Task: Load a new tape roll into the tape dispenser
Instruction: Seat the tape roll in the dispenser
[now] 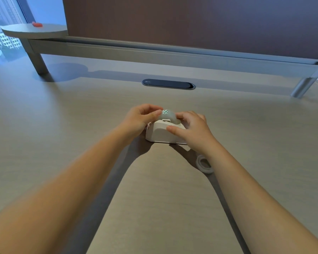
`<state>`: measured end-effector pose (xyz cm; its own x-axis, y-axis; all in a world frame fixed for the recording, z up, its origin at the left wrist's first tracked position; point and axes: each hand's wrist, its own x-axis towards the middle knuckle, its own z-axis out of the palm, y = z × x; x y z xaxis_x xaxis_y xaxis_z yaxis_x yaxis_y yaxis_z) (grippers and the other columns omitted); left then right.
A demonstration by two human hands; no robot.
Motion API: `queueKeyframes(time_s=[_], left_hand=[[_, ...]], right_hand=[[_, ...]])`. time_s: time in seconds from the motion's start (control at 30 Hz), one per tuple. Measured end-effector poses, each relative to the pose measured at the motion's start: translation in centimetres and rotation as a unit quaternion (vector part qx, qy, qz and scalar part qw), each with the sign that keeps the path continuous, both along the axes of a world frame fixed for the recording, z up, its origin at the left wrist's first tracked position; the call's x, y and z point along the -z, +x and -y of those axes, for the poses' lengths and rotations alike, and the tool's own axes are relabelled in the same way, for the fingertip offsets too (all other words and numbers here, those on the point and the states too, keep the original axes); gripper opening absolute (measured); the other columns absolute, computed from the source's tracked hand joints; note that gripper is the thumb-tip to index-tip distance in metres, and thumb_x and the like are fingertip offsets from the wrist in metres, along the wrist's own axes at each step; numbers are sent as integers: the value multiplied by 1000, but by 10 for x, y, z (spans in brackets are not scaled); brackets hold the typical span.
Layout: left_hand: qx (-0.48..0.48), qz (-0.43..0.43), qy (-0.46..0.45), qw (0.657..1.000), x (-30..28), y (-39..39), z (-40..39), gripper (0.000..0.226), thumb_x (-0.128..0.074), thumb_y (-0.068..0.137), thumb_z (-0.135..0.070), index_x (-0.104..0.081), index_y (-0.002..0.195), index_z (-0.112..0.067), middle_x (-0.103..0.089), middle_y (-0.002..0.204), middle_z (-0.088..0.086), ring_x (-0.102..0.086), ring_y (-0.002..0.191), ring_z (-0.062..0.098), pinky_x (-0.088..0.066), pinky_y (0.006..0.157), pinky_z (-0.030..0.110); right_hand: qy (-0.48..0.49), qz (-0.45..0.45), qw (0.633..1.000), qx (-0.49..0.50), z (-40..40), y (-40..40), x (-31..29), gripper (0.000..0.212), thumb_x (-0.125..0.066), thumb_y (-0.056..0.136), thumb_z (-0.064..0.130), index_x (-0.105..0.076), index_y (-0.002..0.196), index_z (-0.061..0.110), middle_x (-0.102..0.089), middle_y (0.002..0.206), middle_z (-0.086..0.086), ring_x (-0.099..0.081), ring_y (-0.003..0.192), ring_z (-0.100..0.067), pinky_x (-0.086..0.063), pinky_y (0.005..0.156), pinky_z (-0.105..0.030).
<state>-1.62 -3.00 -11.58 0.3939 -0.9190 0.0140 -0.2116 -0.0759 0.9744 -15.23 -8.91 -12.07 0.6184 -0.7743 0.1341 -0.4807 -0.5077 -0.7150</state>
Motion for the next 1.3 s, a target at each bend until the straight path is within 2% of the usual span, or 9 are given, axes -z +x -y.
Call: queueKeyframes(time_s=[0.1, 0.2, 0.37, 0.53, 0.67, 0.87, 1.0, 1.1, 1.3], left_hand=[[-21, -33, -13, 999, -1, 2, -3, 35, -40, 89, -22, -48, 122, -11, -56, 108, 2, -54, 93, 12, -45, 84, 28], [-28, 10, -11, 999, 1, 4, -9, 37, -44, 88, -19, -49, 122, -7, -55, 123, 12, -51, 109, 20, -41, 94, 32], [10, 54, 3, 998, 6, 4, -17, 45, -55, 81, -14, -45, 125, -10, -53, 128, 11, -49, 110, 17, -39, 92, 29], [14, 72, 12, 997, 6, 5, -18, 47, -57, 80, -17, -45, 125, -13, -53, 131, 10, -49, 116, 21, -41, 98, 35], [12, 81, 21, 996, 5, 5, -19, 47, -58, 79, -19, -46, 125, -14, -52, 131, 9, -49, 118, 23, -42, 101, 39], [8, 84, 30, 996, 3, 4, -19, 46, -58, 79, -20, -47, 123, -13, -52, 132, 10, -50, 118, 25, -41, 103, 45], [6, 81, 26, 996, 2, 3, -19, 44, -57, 80, -18, -48, 122, -11, -52, 131, 11, -50, 117, 24, -42, 101, 40], [8, 83, 28, 996, 1, 3, -18, 43, -57, 81, -19, -48, 122, -11, -52, 131, 11, -50, 117, 24, -42, 101, 40], [10, 89, 36, 995, 1, 4, -19, 43, -56, 81, -20, -48, 122, -12, -52, 131, 10, -50, 117, 24, -41, 102, 44]], right_hand=[[80, 60, 995, 22, 1, -1, -6, 36, -53, 83, 37, -53, 117, 25, -54, 126, -4, -42, 120, -24, -35, 105, -49], [34, 69, 995, 66, 0, 1, -10, 29, -47, 87, 36, -57, 112, 26, -58, 123, -4, -44, 118, -26, -36, 102, -54], [-13, 41, 997, 70, -3, 9, -15, 27, -44, 90, 31, -63, 106, 21, -64, 114, -4, -44, 117, -27, -31, 102, -45], [14, 65, 995, 77, -8, 14, -21, 18, -57, 83, 28, -69, 93, 19, -61, 86, 6, -52, 109, -29, -36, 99, -55], [17, 86, 992, 88, -9, 18, -27, 12, -63, 79, 19, -71, 87, 14, -62, 80, 2, -58, 99, -30, -42, 95, -56], [60, 35, 994, 80, -5, 19, -46, 10, -56, 81, 6, -66, 81, 5, -58, 84, -5, -53, 83, -20, -45, 70, -32], [107, -3, 989, 99, 4, 18, -52, 22, -51, 80, -1, -54, 59, 5, -59, 74, -16, -54, 60, -21, -47, 58, -31], [170, 13, 978, 117, 8, 19, -56, 23, -47, 82, -5, -49, 61, 3, -57, 60, -16, -58, 52, -19, -53, 57, -27], [191, 3, 975, 112, 11, 16, -59, 25, -37, 85, -10, -51, 72, 6, -56, 66, -14, -59, 54, -20, -55, 52, -25]])
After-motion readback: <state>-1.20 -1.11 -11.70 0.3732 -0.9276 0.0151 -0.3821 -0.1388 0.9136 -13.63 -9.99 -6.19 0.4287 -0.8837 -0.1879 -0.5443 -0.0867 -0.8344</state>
